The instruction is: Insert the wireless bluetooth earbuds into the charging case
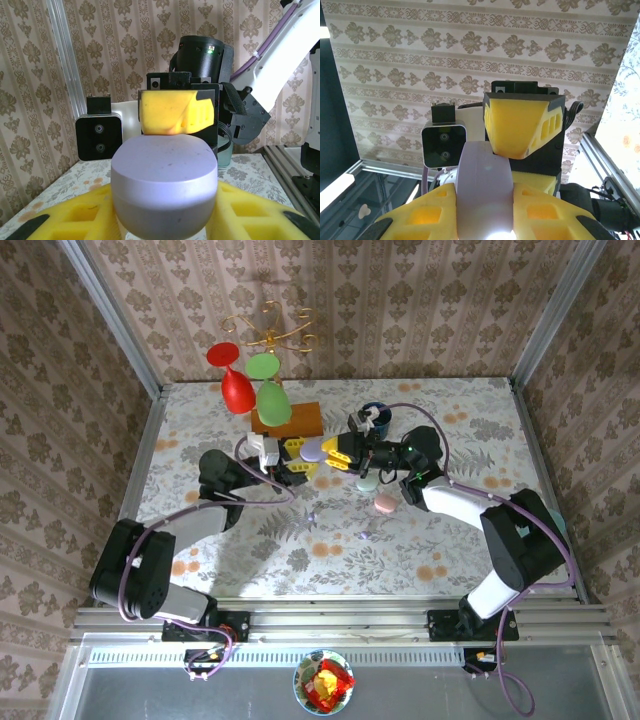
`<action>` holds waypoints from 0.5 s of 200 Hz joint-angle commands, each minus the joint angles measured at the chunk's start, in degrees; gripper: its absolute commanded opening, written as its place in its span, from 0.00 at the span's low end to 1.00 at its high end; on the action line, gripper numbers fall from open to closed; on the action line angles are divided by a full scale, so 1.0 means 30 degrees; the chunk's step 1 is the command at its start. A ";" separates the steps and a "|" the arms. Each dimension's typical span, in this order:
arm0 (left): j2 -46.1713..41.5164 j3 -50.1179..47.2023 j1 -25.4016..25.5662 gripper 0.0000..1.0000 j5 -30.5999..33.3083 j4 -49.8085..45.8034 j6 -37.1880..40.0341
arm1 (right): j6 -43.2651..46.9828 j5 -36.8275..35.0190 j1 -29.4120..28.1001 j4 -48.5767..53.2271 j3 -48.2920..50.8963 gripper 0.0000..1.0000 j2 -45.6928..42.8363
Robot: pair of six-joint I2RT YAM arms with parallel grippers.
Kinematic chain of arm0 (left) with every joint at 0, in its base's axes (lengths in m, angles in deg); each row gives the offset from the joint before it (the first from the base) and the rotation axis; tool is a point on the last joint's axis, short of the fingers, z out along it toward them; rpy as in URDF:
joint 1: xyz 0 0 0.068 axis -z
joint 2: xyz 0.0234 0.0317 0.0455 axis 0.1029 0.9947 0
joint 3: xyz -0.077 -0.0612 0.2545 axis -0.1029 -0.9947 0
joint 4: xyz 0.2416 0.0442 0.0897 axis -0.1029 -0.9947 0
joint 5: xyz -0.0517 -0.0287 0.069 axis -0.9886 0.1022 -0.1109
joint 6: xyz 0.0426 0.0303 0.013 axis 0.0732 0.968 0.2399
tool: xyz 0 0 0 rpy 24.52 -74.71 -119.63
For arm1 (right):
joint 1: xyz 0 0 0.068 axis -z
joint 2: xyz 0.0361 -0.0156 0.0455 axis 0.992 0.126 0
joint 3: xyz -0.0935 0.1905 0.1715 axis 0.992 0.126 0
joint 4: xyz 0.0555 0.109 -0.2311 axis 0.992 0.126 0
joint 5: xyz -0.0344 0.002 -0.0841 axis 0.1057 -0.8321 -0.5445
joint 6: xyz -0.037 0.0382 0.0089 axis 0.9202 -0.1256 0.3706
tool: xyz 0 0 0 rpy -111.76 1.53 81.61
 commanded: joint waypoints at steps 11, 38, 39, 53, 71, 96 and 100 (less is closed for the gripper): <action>-0.0162 0.0279 0.0128 0.35 -0.0630 0.0563 0.0137 | 0.2052 0.0135 -0.0056 0.1846 -0.0618 0.19 -0.0425; -0.0394 -0.0004 0.0003 0.35 -0.0586 0.0491 0.0015 | 0.7892 -0.0435 0.0002 0.9931 -0.1308 0.58 -0.2503; -0.0412 -0.0012 0.0007 0.35 -0.0579 0.0490 0.0005 | 0.8292 -0.0498 0.0003 1.0307 -0.1326 0.58 -0.2553; -0.0474 -0.0298 -0.0077 0.35 -0.0597 0.0490 -0.0063 | 1.3075 -0.1872 -0.0026 1.6219 -0.2120 0.70 -0.3912; -0.0490 -0.0680 -0.0107 0.35 -0.0686 0.0454 -0.0291 | 1.8356 -0.3876 -0.0107 2.1821 -0.3396 0.79 -0.5399; -0.0603 -0.1204 -0.0085 0.35 -0.0896 0.0442 -0.0663 | 2.3727 -0.6303 -0.0514 2.5326 -0.4417 0.85 -0.6207; -0.0647 -0.1307 -0.0078 0.35 -0.0899 0.0456 -0.0698 | 2.4579 -0.6554 -0.0641 2.5615 -0.4530 0.85 -0.6285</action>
